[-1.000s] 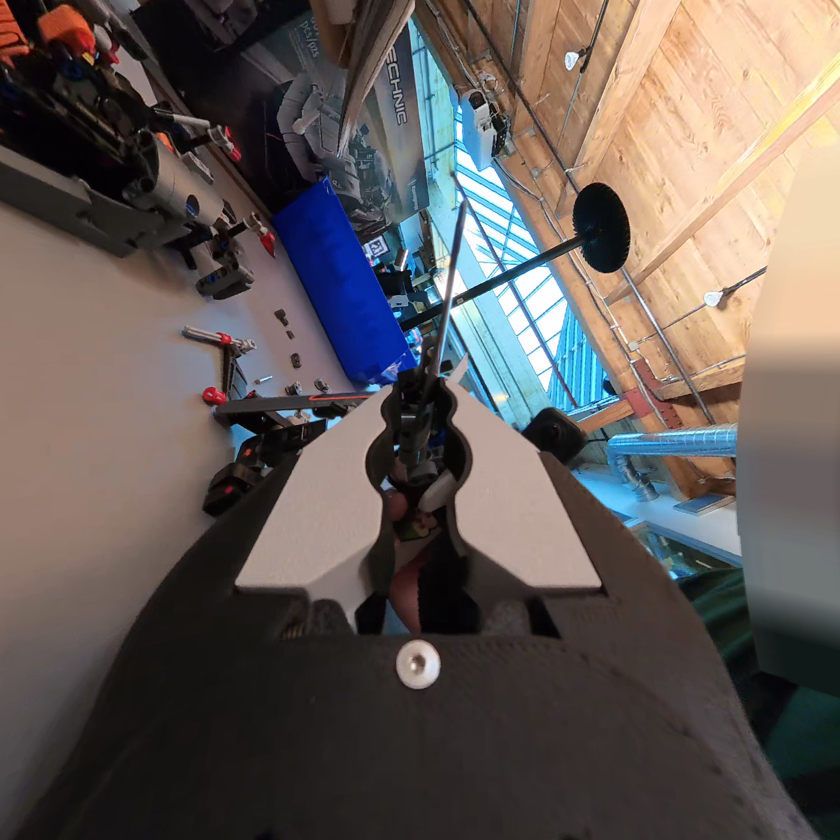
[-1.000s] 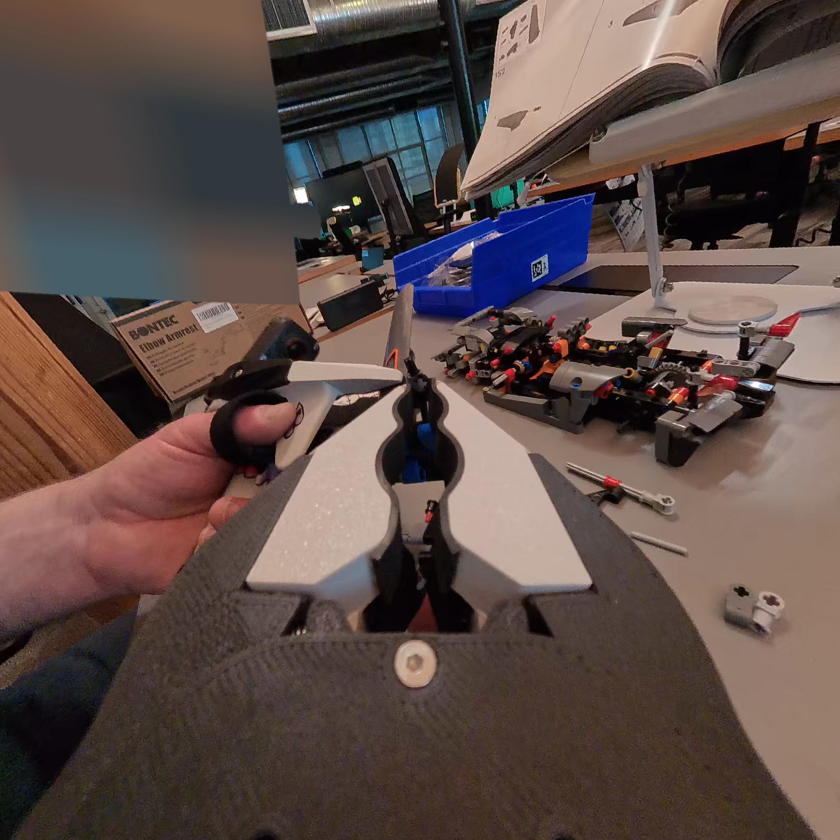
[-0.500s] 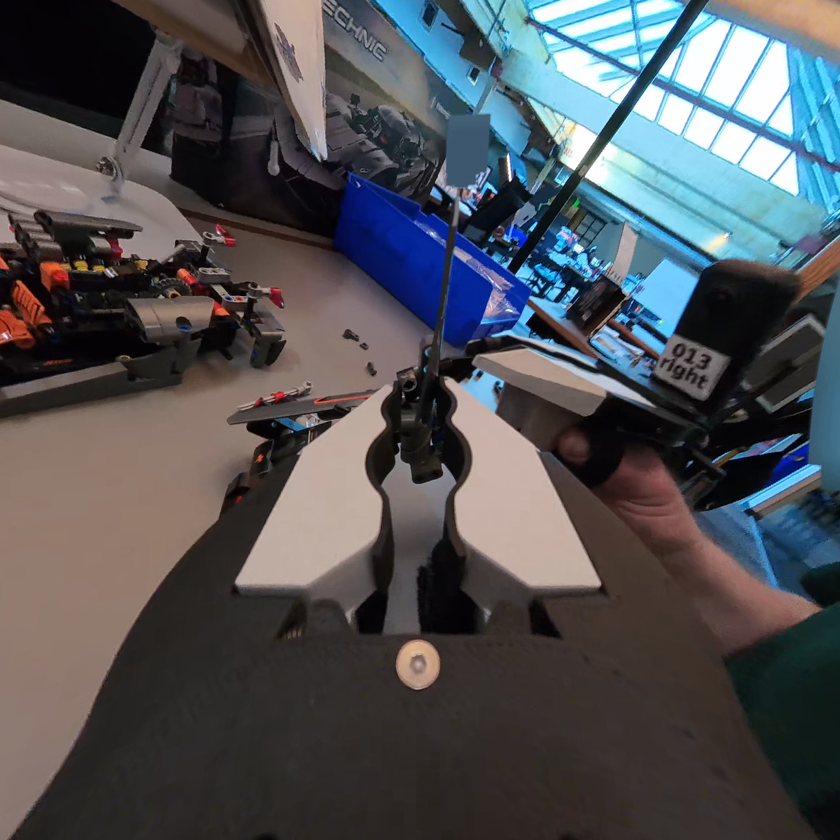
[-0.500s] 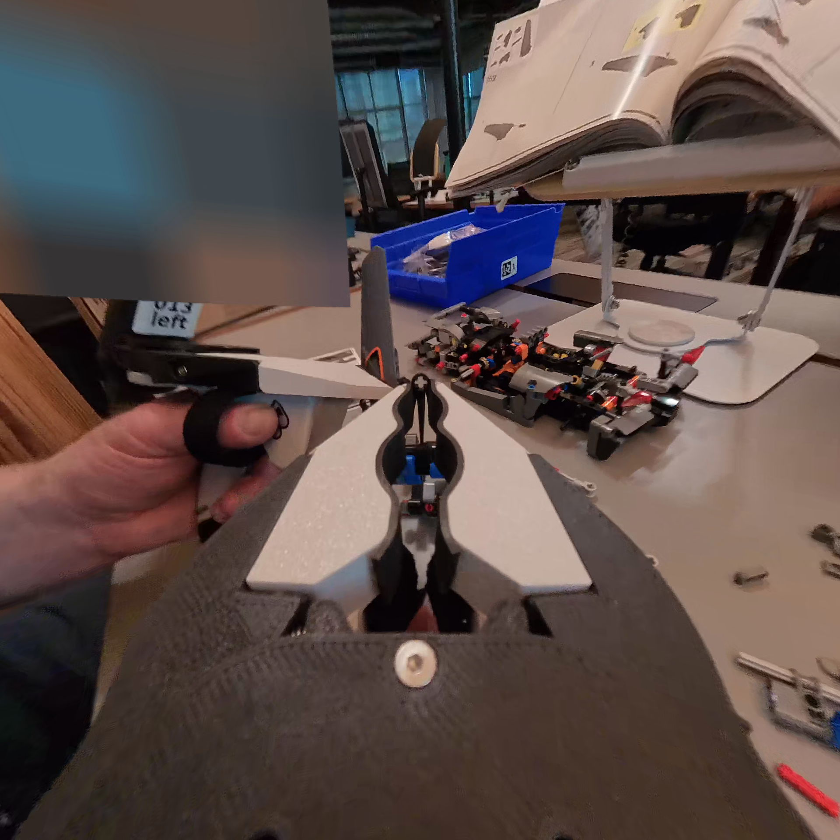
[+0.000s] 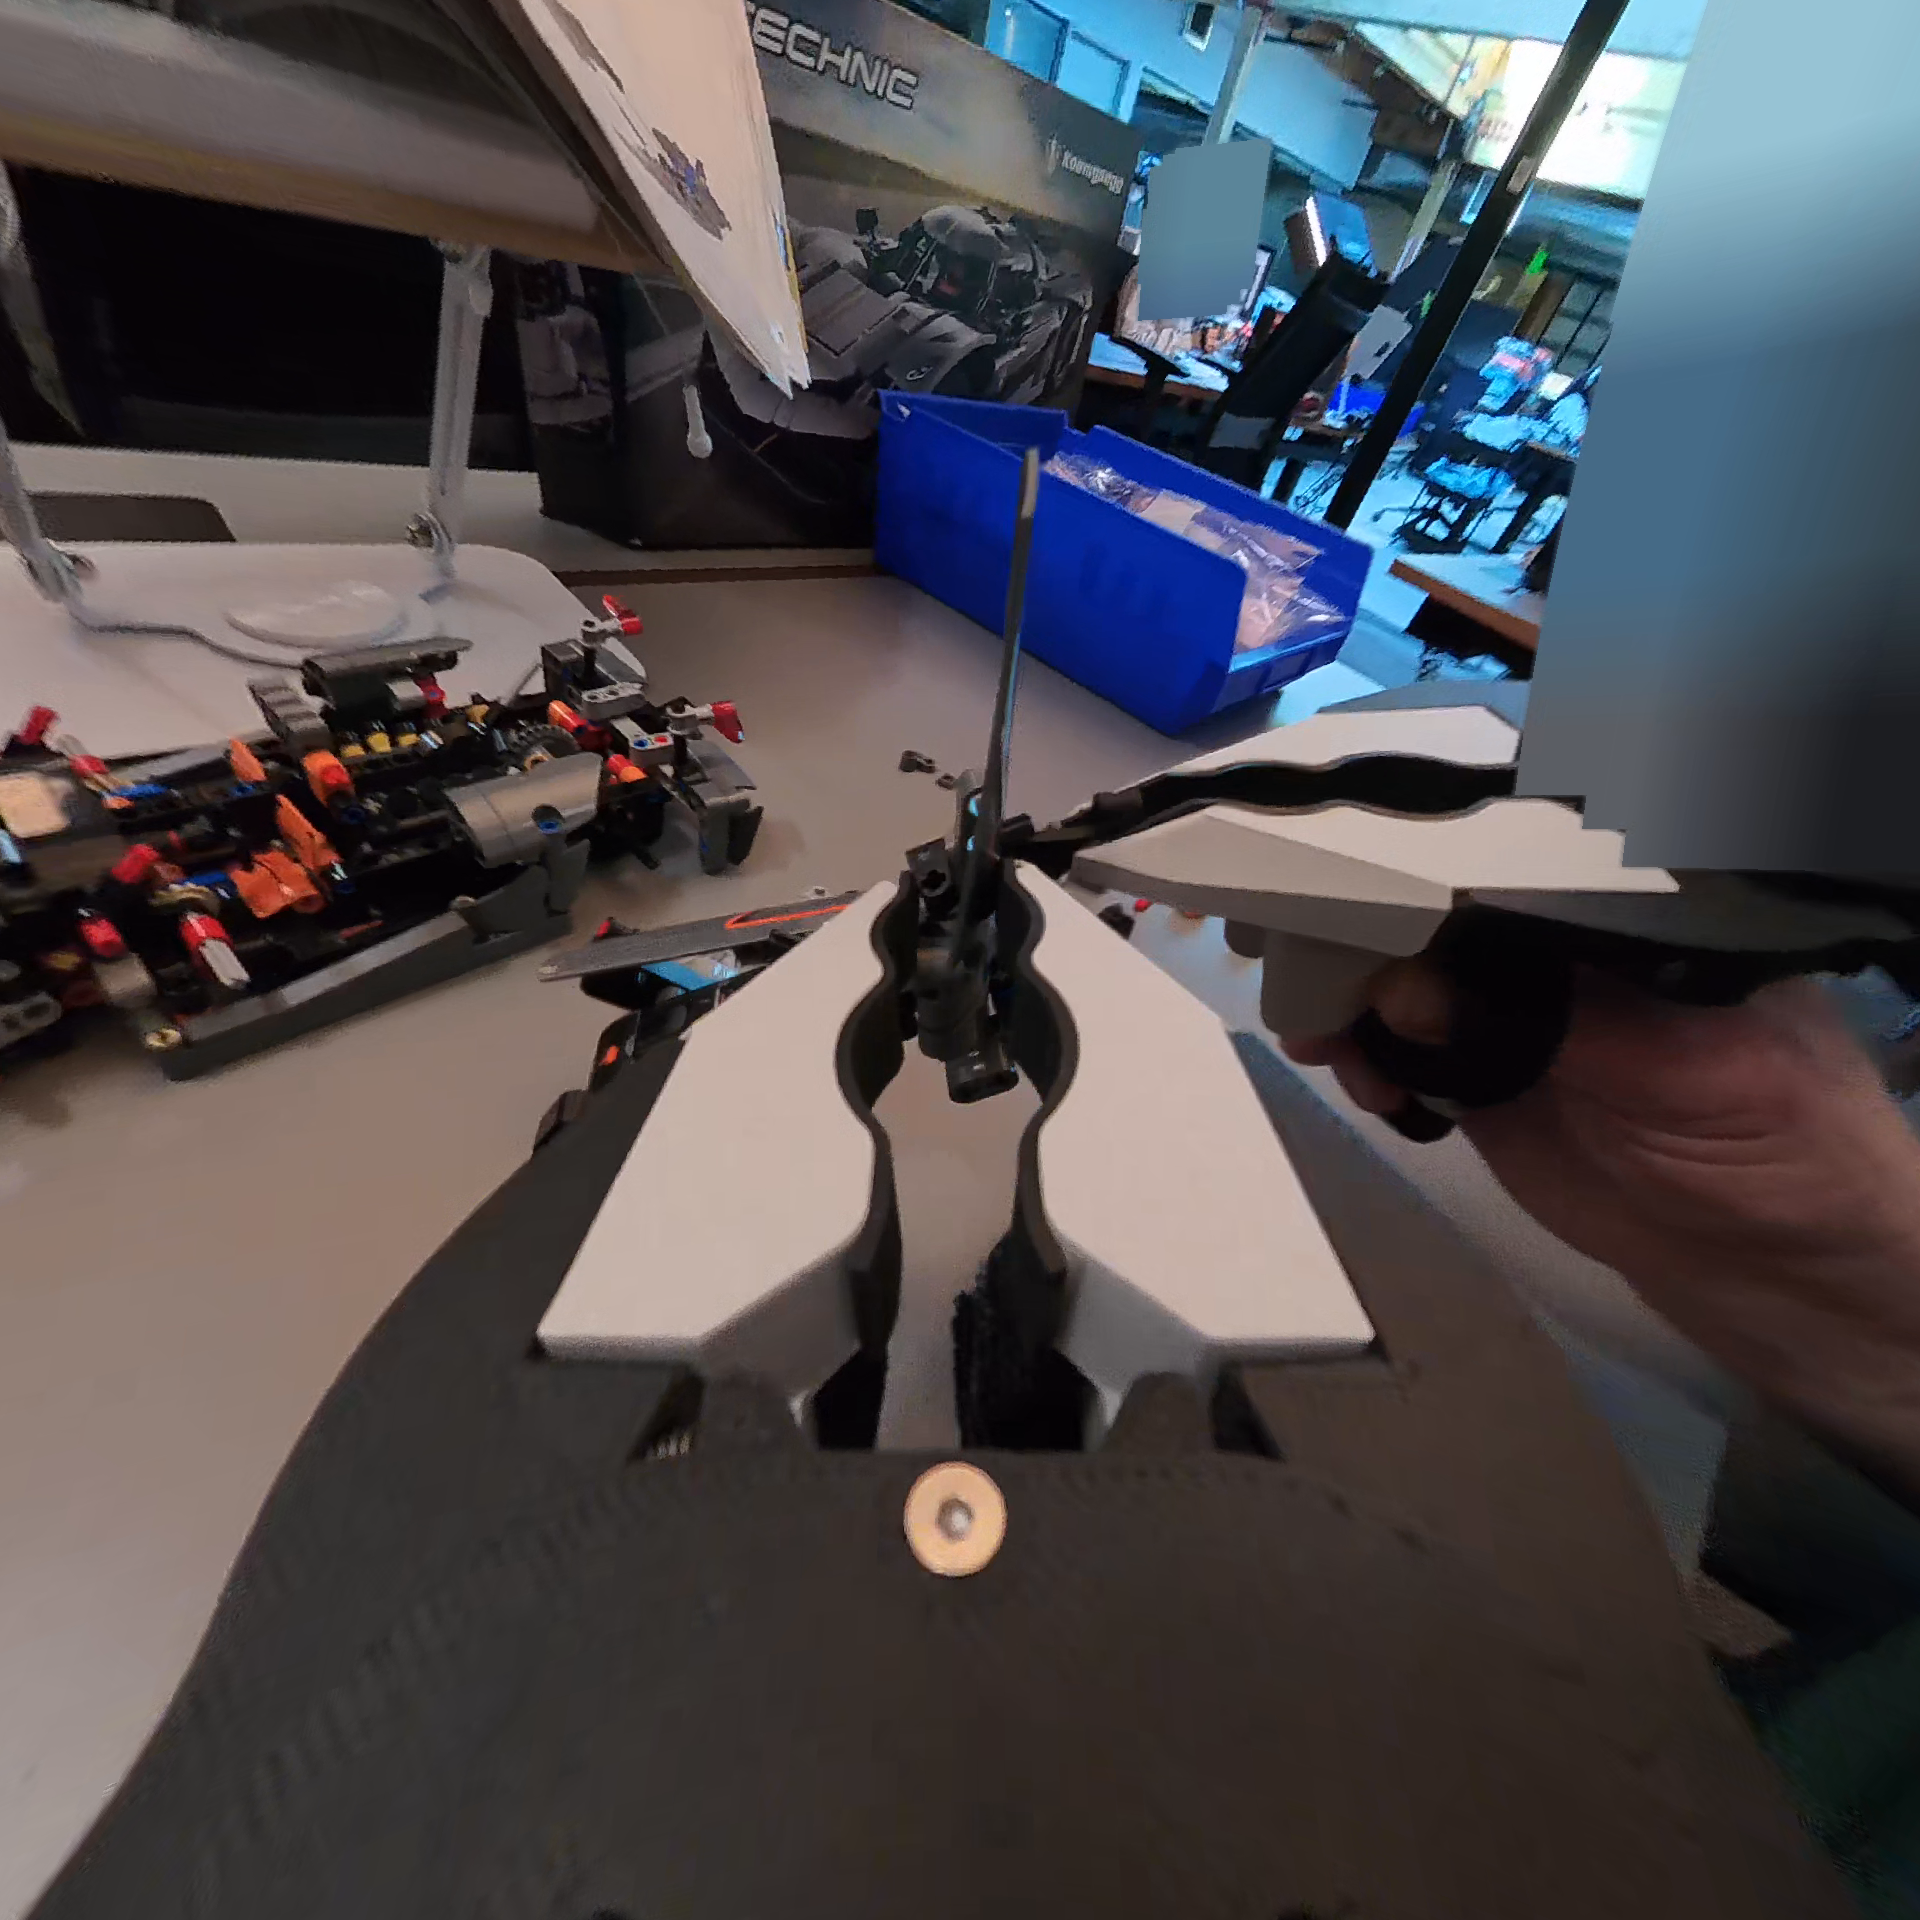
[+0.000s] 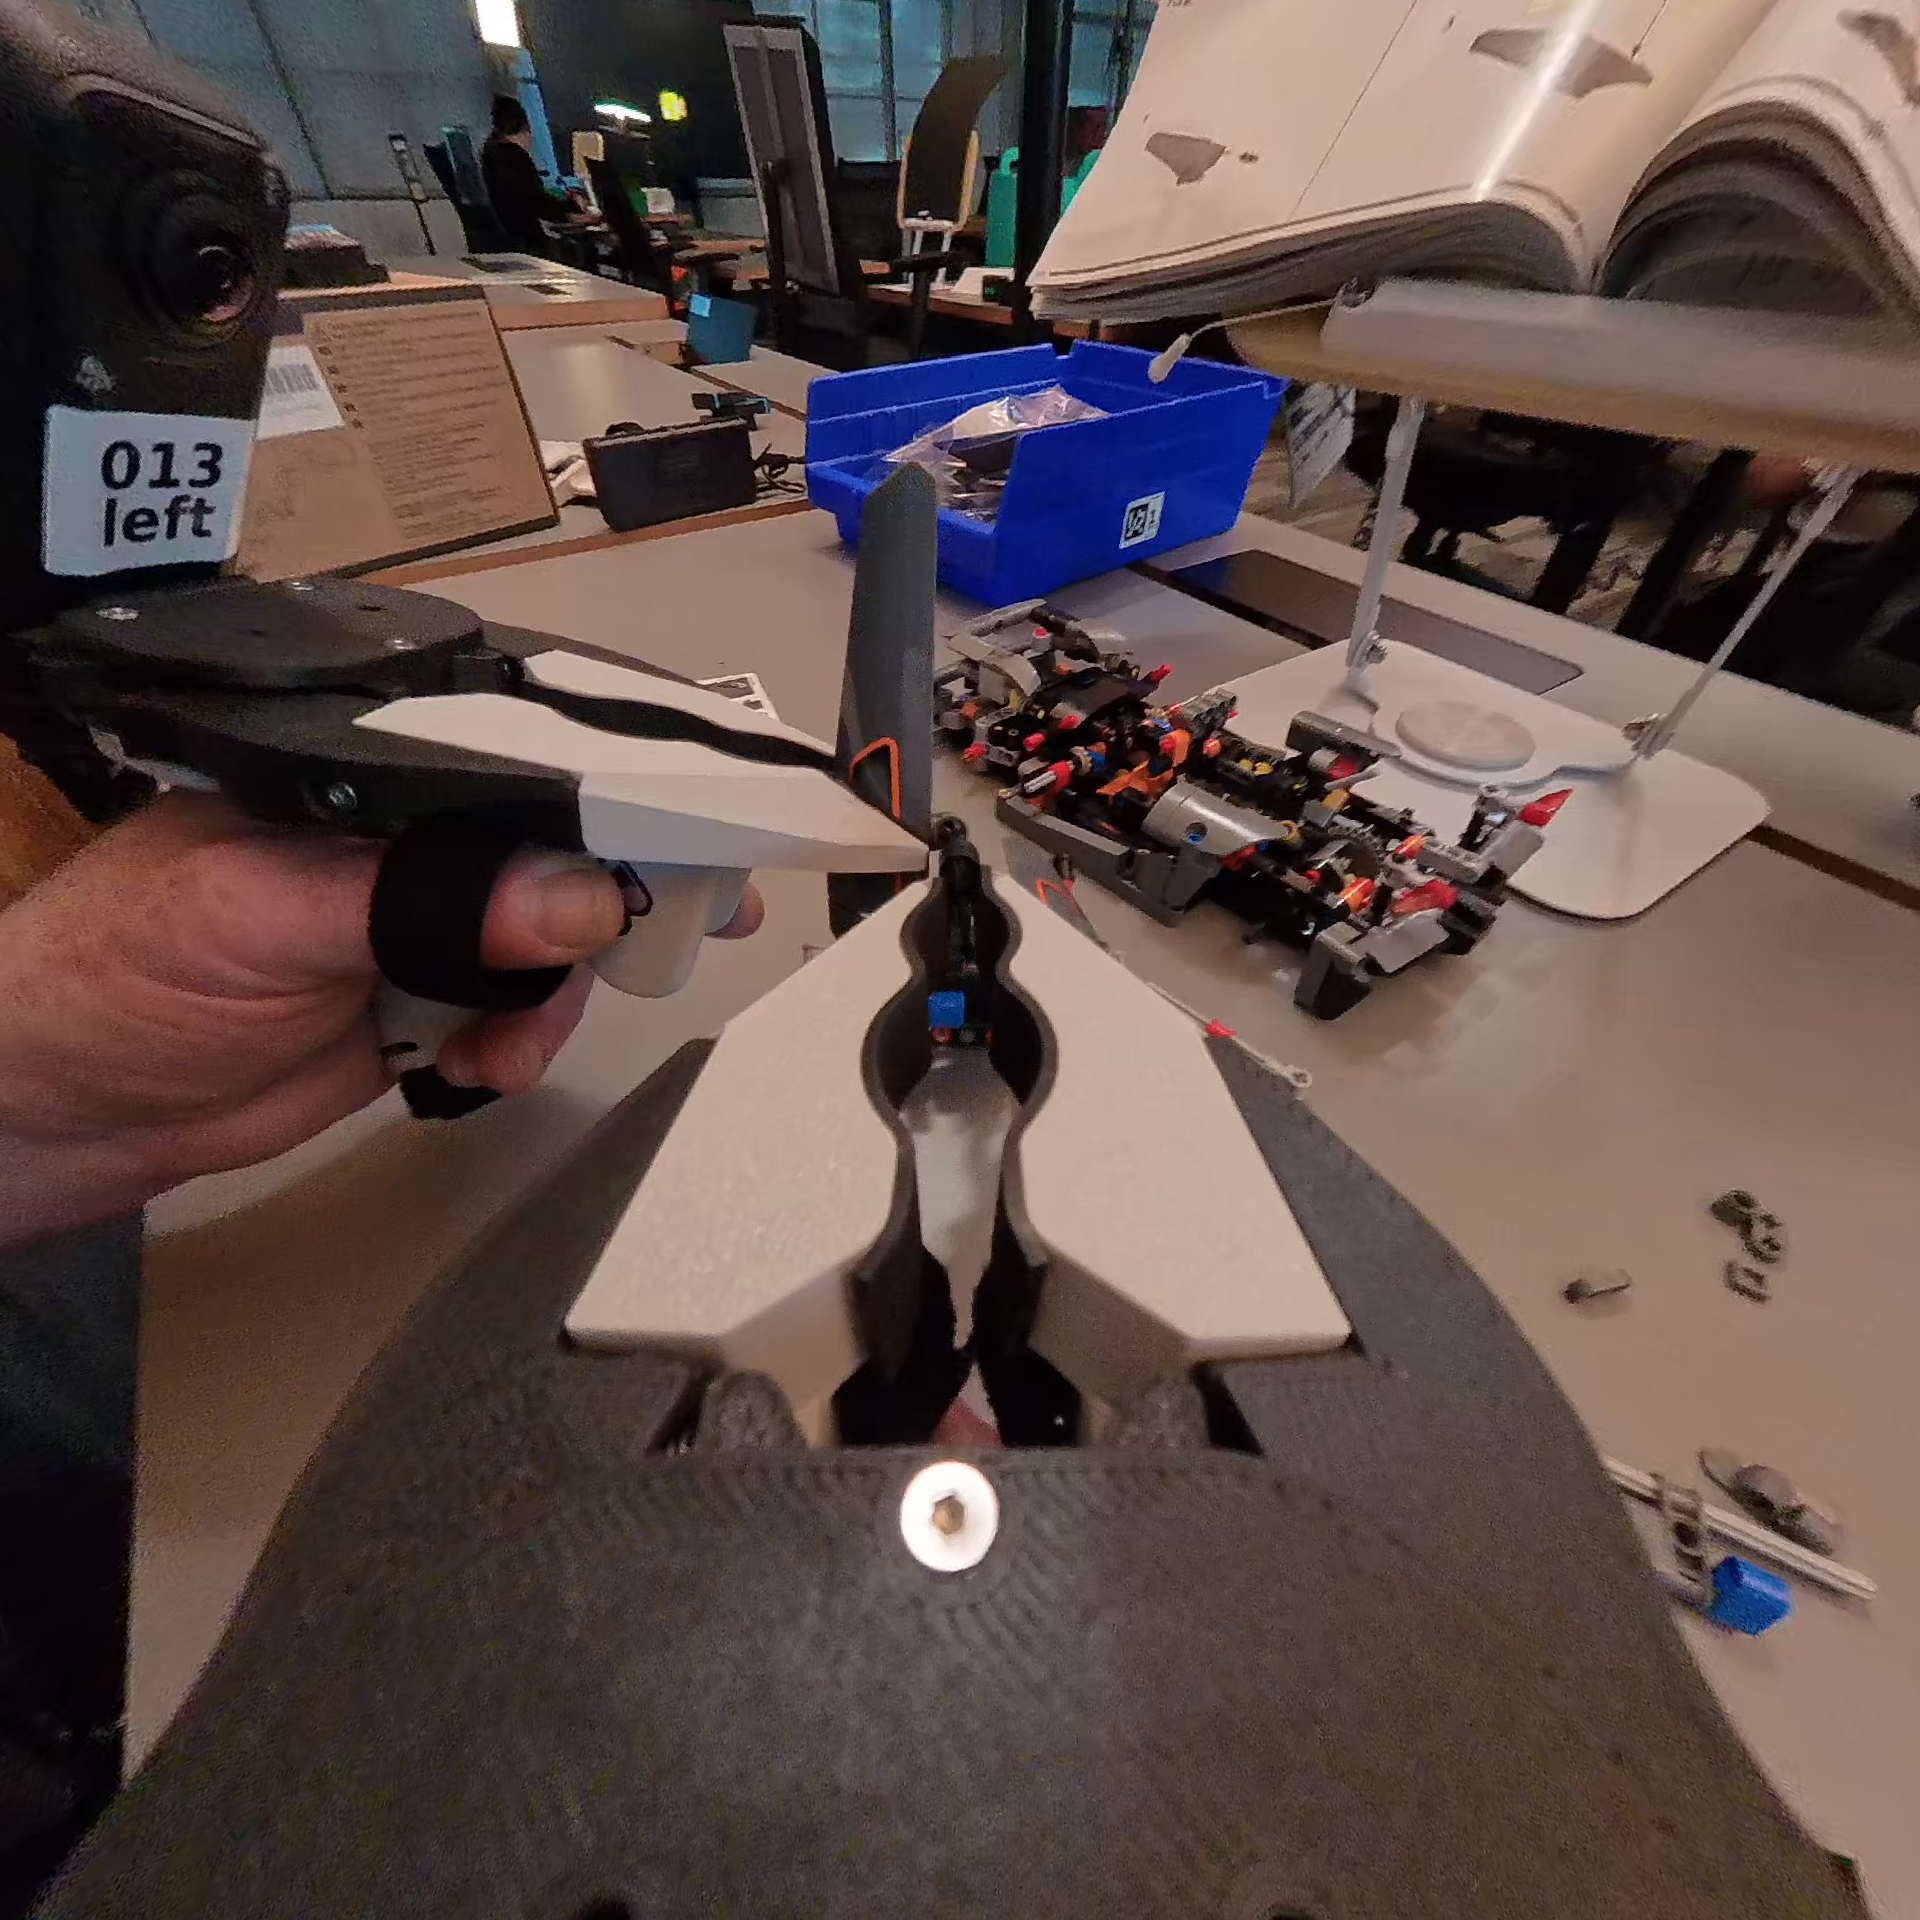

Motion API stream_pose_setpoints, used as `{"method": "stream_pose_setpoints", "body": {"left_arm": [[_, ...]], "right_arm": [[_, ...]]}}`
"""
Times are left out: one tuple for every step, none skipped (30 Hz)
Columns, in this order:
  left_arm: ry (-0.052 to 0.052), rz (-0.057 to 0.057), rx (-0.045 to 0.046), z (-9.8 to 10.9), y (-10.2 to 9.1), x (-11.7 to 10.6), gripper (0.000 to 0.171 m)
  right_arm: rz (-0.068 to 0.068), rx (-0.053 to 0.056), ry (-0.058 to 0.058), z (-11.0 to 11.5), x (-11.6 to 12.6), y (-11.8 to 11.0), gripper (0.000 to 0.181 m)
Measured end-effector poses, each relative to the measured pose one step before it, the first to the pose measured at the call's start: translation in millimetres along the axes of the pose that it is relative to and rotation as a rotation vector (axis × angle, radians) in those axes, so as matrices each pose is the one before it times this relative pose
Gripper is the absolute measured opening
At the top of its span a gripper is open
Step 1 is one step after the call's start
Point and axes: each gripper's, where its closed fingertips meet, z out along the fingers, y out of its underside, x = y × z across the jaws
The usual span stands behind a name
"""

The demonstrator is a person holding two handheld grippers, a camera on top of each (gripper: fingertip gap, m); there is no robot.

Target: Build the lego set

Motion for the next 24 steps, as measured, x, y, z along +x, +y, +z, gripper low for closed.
{"method": "stream_pose_setpoints", "body": {"left_arm": [[-0.0144,0.0333,-0.00403,-0.49,-0.18,-0.43,0.012],[-0.0089,0.0272,-0.00090,-0.59,-0.70,0.07,0.012],[-0.0008,0.0161,0.00228,-0.50,-1.14,0.48,0.012],[-0.0040,0.0103,0.00019,-0.40,-0.59,-0.11,0.012],[-0.0060,0.0210,-0.00251,0.00,0.07,0.23,0.012],[-0.0057,0.0218,-0.00830,0.45,1.02,0.63,0.012],[-0.0041,0.0084,-0.00006,0.14,0.13,0.28,0.012],[0.0006,-0.0062,0.00233,0.15,0.02,-0.14,0.012],[-0.0016,0.0061,-0.00065,0.31,0.21,0.23,0.012],[-0.0089,0.0240,-0.00500,0.30,0.54,0.27,0.012],[-0.0089,0.0197,-0.00022,-0.13,-0.40,-0.04,0.012],[-0.0013,0.0002,0.00113,-0.15,-0.51,0.09,0.012],[0.0022,-0.0125,0.00126,0.04,-0.34,-0.15,0.012],[0.0058,-0.0169,0.00378,0.20,0.05,-0.13,0.012],[0.0114,-0.0372,0.00631,0.29,0.32,-0.49,0.012],[0.0101,-0.0440,0.00838,0.18,0.57,-1.23,0.012],[0.0098,-0.0298,0.00674,0.21,0.71,-0.76,0.012],[0.0031,-0.0090,0.00351,-0.04,0.70,-0.40,0.012],[-0.0063,0.0121,-0.00585,0.32,1.60,-0.33,0.012],[-0.0148,0.0303,-0.00177,-0.19,0.67,-0.67,0.012],[-0.0103,0.0299,0.00044,-0.54,-0.29,-0.08,0.012],[-0.0080,0.0182,-0.00114,-0.44,-0.55,-0.29,0.012],[-0.0085,0.0194,-0.00301,-0.11,-0.29,-0.27,0.012],[-0.0072,0.0206,-0.00214,0.09,-0.08,-0.19,0.012]], "right_arm": [[0.0215,-0.0016,-0.0148,0.11,-0.27,0.27,0.001],[0.0198,0.0023,-0.0143,-0.36,-0.09,-0.11,0.001],[0.0148,0.0031,-0.0082,-0.90,0.62,-0.65,0.001],[0.0095,0.0014,-0.0056,-0.67,0.73,-0.78,0.001],[0.0121,-0.0029,-0.0097,0.00,0.09,0.11,0.001],[0.0098,-0.0002,-0.0087,0.25,-0.10,0.23,0.001],[0.0038,-0.0012,-0.0052,0.17,-0.04,0.44,0.001],[0.0046,-0.0029,-0.0035,-0.21,0.04,0.32,0.001],[0.0088,-0.0033,-0.0043,-0.17,0.19,0.20,0.001],[0.0053,-0.0028,-0.0045,0.08,0.29,0.40,0.001],[0.0005,-0.0006,-0.0051,-0.13,0.08,0.11,0.001],[-0.0026,0.0009,-0.0028,-0.32,-0.24,0.06,0.001],[-0.0065,-0.0017,0.0013,0.07,-0.36,0.31,0.001],[-0.0070,-0.0034,0.0032,0.20,0.26,0.77,0.000],[0.0002,-0.0033,0.0017,0.31,0.66,0.72,0.000],[0.0092,-0.0021,-0.0028,0.51,0.30,0.64,0.000],[0.0074,-0.0041,-0.0016,0.92,0.07,0.95,0.000],[-0.0029,-0.0094,0.0028,1.15,-0.06,1.83,0.000],[-0.0073,-0.0112,0.0052,1.06,-0.16,1.94,0.000],[-0.0010,-0.0055,0.0019,0.45,-0.09,0.83,0.000],[0.0058,-0.0015,-0.0034,0.16,-0.03,0.37,0.000],[0.0058,-0.0052,-0.0042,0.15,0.07,0.89,0.000],[0.0009,-0.0072,-0.0018,0.11,0.36,0.98,0.000],[0.0006,-0.0059,-0.0013,0.06,0.07,0.57,0.000]]}}
